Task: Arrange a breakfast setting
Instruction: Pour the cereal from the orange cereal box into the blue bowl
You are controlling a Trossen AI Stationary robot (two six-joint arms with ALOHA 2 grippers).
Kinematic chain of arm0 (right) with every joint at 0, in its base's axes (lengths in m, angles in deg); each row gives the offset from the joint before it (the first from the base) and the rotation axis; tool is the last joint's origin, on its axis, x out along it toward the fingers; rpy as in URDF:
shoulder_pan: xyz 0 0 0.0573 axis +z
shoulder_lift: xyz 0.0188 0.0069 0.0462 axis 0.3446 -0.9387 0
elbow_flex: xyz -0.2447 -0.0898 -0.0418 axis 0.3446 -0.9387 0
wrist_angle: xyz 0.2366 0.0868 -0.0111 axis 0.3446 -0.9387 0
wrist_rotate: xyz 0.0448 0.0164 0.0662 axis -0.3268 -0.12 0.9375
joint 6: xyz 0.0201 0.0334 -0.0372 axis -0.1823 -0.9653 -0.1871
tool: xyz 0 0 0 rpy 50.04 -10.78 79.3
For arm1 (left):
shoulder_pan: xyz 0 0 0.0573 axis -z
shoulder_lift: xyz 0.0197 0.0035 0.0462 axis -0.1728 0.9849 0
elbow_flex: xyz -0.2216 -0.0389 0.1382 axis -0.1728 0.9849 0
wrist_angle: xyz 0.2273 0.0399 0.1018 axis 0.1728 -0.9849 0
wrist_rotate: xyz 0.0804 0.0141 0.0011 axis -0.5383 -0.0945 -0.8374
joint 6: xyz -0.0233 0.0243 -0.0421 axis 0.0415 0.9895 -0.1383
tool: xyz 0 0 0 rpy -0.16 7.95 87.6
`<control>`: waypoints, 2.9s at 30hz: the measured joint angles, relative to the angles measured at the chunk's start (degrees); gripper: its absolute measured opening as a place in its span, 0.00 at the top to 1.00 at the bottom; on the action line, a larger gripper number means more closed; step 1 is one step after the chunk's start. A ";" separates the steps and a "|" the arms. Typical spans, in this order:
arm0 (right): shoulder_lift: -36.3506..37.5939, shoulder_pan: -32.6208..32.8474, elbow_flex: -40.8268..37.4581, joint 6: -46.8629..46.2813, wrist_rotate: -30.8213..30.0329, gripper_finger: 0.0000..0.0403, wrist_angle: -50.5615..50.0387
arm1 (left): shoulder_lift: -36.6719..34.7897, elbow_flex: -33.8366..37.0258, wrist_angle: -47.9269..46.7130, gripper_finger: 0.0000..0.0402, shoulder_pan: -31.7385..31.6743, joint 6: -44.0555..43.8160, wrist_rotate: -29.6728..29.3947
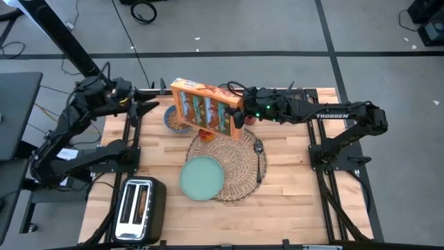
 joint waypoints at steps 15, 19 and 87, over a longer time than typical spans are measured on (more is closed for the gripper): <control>0.00 -0.04 0.00 -12.62 -0.64 0.39 -0.41 | -0.01 -3.00 -0.41 0.51 0.00 3.64 0.03; 0.00 -0.04 0.00 -6.79 -0.63 0.39 0.16 | -1.34 -1.76 1.26 0.50 0.02 1.39 0.69; 4.37 5.51 -12.20 4.77 -4.59 0.39 20.52 | -20.87 17.96 33.05 0.25 -0.06 -20.94 1.42</control>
